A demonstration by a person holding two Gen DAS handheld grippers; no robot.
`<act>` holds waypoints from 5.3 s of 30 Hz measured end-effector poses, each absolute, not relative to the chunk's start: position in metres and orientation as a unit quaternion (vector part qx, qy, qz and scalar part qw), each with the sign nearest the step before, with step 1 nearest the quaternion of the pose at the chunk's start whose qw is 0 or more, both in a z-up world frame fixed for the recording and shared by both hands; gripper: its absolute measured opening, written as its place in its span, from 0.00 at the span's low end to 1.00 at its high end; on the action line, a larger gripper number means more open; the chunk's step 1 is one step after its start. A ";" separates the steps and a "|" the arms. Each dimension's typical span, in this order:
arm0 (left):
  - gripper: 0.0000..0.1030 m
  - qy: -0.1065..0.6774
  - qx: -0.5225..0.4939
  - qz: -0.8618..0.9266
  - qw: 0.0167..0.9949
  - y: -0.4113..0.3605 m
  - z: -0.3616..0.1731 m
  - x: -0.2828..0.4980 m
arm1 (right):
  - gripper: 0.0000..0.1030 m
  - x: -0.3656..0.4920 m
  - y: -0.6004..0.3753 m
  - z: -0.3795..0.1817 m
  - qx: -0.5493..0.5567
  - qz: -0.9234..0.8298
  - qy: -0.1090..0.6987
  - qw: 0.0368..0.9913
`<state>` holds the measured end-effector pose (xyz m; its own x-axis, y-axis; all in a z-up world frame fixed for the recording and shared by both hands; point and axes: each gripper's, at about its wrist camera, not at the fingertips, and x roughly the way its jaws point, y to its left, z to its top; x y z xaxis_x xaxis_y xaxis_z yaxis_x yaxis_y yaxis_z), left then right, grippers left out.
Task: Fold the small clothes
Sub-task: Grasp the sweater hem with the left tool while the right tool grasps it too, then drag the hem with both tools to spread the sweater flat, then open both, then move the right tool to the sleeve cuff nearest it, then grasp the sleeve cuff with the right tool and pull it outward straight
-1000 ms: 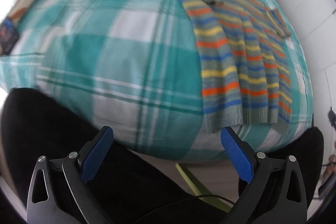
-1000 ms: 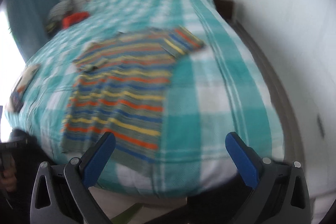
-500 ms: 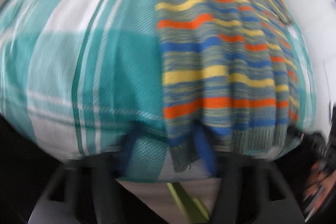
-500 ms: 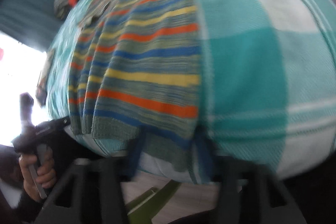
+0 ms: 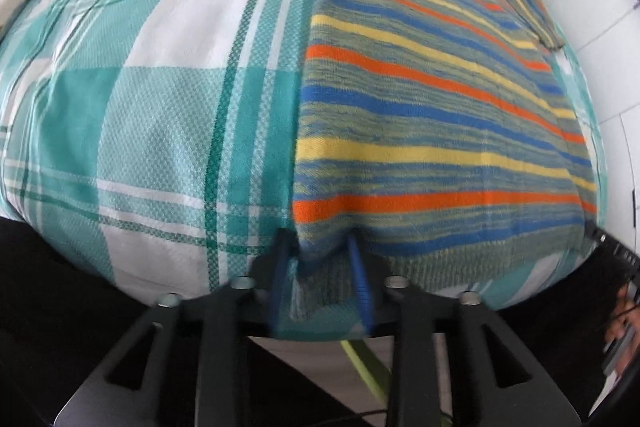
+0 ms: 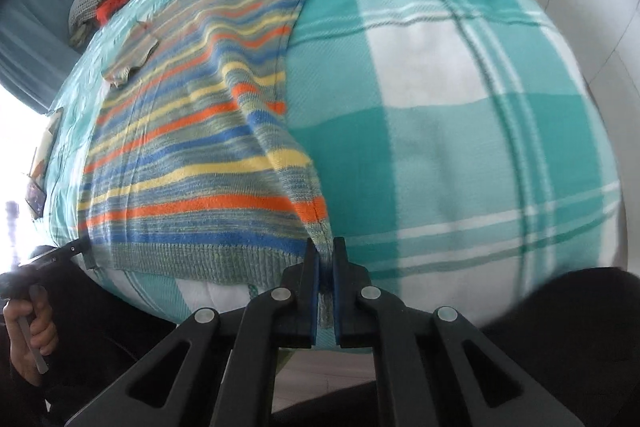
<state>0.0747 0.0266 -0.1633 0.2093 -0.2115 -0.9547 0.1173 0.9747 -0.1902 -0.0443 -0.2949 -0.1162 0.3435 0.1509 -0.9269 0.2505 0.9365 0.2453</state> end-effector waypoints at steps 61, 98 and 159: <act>0.81 0.518 0.025 -0.090 0.850 -0.022 -0.119 0.098 | 0.44 -0.013 -0.256 -0.053 0.142 -0.045 0.464 0.873; 0.99 0.500 0.099 -0.100 0.855 -0.041 -0.177 0.073 | 0.58 -0.011 -0.240 -0.112 0.091 -0.012 0.517 0.851; 1.00 0.488 0.102 -0.077 0.863 -0.044 -0.176 0.070 | 0.35 0.062 -0.601 -0.140 0.471 -0.177 0.354 0.788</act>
